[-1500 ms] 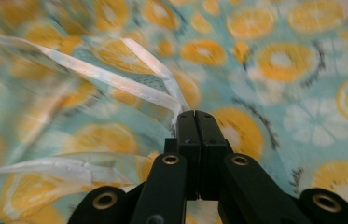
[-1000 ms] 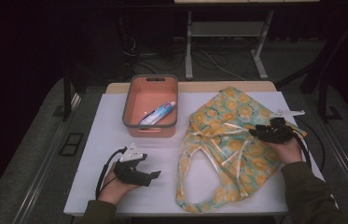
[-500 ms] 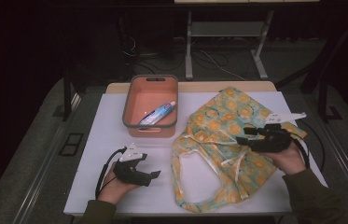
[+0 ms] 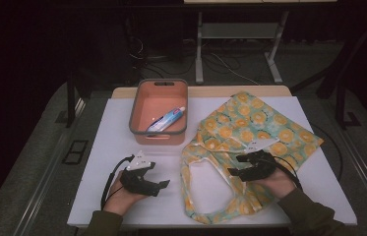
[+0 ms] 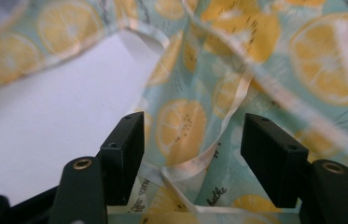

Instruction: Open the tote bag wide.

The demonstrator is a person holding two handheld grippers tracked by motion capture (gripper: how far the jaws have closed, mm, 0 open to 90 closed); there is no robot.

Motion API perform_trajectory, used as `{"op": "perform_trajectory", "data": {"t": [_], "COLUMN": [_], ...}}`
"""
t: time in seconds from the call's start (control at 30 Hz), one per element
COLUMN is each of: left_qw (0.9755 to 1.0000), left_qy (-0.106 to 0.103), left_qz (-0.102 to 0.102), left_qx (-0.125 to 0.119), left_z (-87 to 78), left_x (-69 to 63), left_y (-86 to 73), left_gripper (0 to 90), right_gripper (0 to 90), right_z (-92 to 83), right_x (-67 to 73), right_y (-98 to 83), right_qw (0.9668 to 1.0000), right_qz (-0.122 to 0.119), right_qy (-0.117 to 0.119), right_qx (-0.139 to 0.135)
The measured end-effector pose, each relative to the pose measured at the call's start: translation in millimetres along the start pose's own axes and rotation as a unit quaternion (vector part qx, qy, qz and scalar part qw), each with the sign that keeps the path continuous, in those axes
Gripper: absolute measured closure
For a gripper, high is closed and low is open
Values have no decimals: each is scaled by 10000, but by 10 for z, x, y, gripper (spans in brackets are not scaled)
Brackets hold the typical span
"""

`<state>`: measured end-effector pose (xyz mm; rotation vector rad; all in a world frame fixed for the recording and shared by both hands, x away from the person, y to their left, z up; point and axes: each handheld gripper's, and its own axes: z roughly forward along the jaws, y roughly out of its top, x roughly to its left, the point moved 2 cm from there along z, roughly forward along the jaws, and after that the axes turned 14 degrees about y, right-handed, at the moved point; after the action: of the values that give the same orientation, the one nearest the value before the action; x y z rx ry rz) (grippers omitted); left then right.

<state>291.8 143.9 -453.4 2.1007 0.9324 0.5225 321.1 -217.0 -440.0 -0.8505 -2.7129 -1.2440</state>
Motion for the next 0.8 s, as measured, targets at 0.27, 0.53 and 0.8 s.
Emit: {"op": "perform_trajectory", "data": {"t": [0.27, 0.53, 0.8], "left_qw": [10000, 10000, 10000], "left_qy": [-8, -4, -8], "left_qz": [14, 30, 31], "left_qx": [15, 25, 17], "left_z": [2, 3, 0], "left_x": [-4, -9, -10], "left_y": [-1, 0, 3], "left_gripper": [148, 148, 148], "right_gripper": [492, 872, 887], "right_z": [188, 192, 59], "right_x": [-33, -28, -80], "right_y": [-89, -88, -28], "right_qw": [9979, 9980, 9991], "right_qz": [-379, -429, -366], "right_qy": [-147, 28, 116], "right_qx": [505, 455, 159]}}
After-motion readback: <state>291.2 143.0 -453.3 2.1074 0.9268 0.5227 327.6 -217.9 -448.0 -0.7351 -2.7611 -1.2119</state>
